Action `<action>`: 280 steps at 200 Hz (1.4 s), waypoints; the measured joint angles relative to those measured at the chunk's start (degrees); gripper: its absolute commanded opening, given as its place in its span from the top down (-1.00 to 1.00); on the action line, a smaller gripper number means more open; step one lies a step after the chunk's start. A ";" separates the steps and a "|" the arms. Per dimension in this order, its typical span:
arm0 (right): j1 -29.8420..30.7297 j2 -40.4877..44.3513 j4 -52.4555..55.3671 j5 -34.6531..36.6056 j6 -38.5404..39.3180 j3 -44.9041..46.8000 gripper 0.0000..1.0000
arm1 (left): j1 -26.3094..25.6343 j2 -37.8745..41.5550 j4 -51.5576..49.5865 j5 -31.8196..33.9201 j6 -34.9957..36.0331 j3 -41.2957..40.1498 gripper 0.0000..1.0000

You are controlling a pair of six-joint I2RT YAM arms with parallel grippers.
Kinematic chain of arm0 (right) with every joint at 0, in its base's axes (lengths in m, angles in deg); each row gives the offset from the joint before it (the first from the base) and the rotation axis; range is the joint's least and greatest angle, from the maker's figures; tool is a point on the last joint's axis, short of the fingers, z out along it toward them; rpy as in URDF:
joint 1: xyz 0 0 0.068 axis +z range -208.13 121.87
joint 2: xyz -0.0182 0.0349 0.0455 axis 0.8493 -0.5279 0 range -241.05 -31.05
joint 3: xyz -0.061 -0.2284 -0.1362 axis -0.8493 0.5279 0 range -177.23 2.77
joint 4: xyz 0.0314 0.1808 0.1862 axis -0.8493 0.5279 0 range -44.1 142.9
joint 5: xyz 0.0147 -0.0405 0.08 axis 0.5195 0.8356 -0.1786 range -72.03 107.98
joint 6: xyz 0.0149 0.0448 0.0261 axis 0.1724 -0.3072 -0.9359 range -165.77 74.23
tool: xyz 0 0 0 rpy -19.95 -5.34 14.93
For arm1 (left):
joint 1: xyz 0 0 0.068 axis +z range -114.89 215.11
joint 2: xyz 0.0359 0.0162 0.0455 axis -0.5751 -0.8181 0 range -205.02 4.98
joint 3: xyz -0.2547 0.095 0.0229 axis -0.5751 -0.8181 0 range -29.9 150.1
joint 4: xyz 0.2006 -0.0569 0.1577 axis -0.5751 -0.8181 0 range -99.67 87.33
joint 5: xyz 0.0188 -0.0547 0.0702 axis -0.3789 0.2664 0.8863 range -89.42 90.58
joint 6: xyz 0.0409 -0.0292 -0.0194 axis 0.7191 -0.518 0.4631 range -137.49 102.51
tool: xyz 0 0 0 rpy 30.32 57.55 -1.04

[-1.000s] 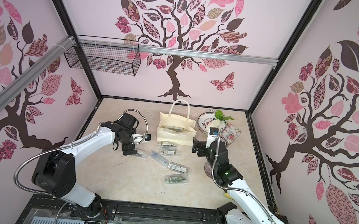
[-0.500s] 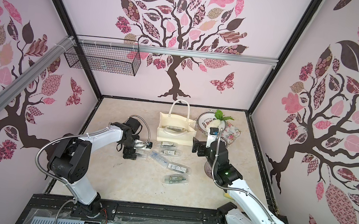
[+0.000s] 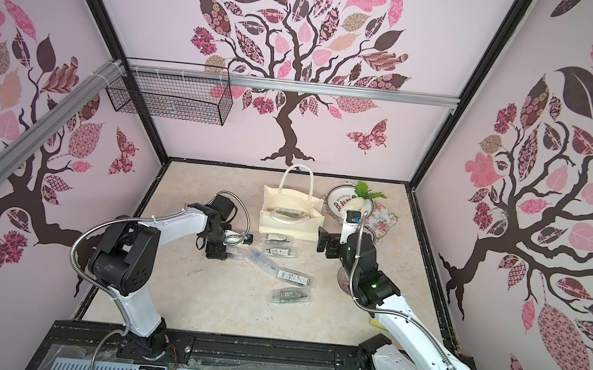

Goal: Put the compass set into the canvas bag
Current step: Pick up the compass set at the center of the board.

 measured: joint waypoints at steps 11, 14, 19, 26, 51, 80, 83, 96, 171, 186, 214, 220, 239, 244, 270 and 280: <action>0.00 0.00 -0.02 0.00 -0.02 0.02 -1.00 | 0.00 -0.35 -0.39 0.02 -0.02 0.39 -0.52; 0.00 0.00 0.00 0.00 -0.02 0.02 -1.00 | 0.00 -0.44 -0.46 0.02 -0.02 0.52 -0.52; 0.00 0.00 -0.02 0.02 -0.02 0.02 -1.00 | 0.00 -0.66 -0.72 0.00 -0.02 0.74 -0.50; 0.00 0.00 -0.04 0.02 -0.02 0.07 -1.00 | 0.02 -0.90 -1.01 -0.02 -0.04 1.03 -0.48; 0.00 -0.04 -0.28 0.04 -0.02 0.24 -1.00 | 0.02 -1.29 -1.51 -0.09 -0.22 1.49 -0.44; 0.00 -0.09 -0.39 0.04 -0.02 1.16 -1.00 | 0.04 -1.29 -1.70 -0.24 -0.31 1.49 -0.34; 0.00 -0.11 -0.39 0.04 -0.02 1.22 -1.00 | 0.04 -1.29 -1.68 -0.24 -0.31 1.49 -0.34; 0.00 -0.15 -0.37 0.09 -0.02 1.40 -1.00 | 0.07 -1.29 -1.66 -0.24 -0.46 1.49 -0.27; 0.00 -0.13 -0.42 0.46 -0.02 1.60 -1.00 | 0.07 -1.60 -1.68 -0.28 -1.73 2.21 -0.21; 0.00 -0.13 -0.42 0.46 -0.02 1.60 -1.00 | 0.11 -1.60 -1.55 -0.52 -1.95 2.51 -0.21; 0.00 -0.04 -0.44 0.46 -0.02 1.84 -1.00 | 0.37 -1.60 -1.25 -0.74 -2.45 2.73 -0.19; 0.00 -0.02 -0.39 0.46 -0.02 1.90 -1.00 | 0.46 -1.60 -1.22 -0.81 -2.60 2.80 -0.19; 0.00 0.02 -0.42 0.50 -0.02 1.90 -1.00 | 0.72 -1.57 -1.18 -0.96 -2.84 2.91 -0.19; 0.00 0.04 -0.42 0.50 -0.04 1.90 -1.00 | 0.74 -1.57 -1.18 -0.96 -2.86 2.93 -0.20; -0.02 0.07 -0.42 0.55 -0.04 1.90 -1.00 | 0.81 -1.57 -1.22 -1.07 -3.17 2.93 -0.19; 0.00 0.09 -0.42 0.63 -0.04 1.90 -1.00 | 0.81 -1.57 -1.22 -1.11 -3.26 2.93 -0.19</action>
